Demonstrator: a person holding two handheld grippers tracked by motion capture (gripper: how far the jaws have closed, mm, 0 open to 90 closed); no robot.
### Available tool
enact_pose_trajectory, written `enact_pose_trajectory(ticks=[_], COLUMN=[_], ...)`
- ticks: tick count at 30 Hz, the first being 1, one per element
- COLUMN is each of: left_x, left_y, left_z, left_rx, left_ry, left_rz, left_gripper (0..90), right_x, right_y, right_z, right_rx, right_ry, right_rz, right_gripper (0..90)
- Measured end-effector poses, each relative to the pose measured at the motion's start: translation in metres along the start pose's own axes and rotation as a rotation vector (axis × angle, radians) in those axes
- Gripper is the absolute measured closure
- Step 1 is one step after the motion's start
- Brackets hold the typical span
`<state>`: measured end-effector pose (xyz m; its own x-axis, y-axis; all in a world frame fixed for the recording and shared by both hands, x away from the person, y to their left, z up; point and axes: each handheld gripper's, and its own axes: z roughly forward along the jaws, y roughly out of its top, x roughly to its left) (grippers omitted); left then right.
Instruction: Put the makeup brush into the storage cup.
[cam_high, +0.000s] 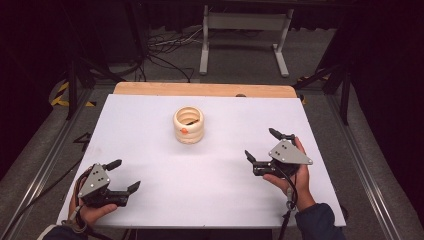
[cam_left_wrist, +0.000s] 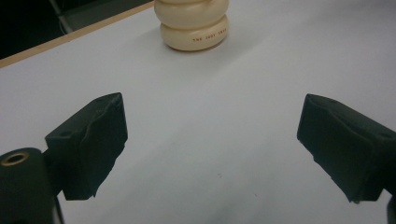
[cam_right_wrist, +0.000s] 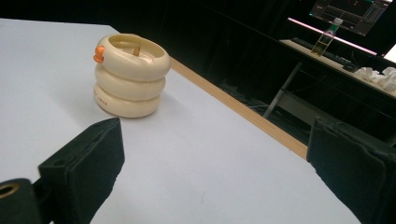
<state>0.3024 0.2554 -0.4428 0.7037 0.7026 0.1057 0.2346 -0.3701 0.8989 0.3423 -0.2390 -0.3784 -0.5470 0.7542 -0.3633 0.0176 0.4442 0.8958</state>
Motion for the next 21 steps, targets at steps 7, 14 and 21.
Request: enact_pose_trajectory(ticks=[7,14,21], left_x=[0.000,0.000,0.000], left_y=[0.000,0.000,0.000], left_z=[0.000,0.000,0.000], left_rx=[0.001,-0.001,-0.001], left_ry=[-0.001,-0.002,-0.005], left_rz=[0.000,-0.001,0.002], left_gripper=[9.3,9.3,9.3], right_x=[0.000,0.001,-0.001], right_y=[-0.007,-0.020,-0.032], right_z=[-0.006,-0.014,-0.022], right_rx=[0.010,0.036,0.049], right_ry=[-0.005,-0.020,-0.035], right_rz=[-0.001,-0.007,0.004], right_gripper=[5.0,5.1,5.2])
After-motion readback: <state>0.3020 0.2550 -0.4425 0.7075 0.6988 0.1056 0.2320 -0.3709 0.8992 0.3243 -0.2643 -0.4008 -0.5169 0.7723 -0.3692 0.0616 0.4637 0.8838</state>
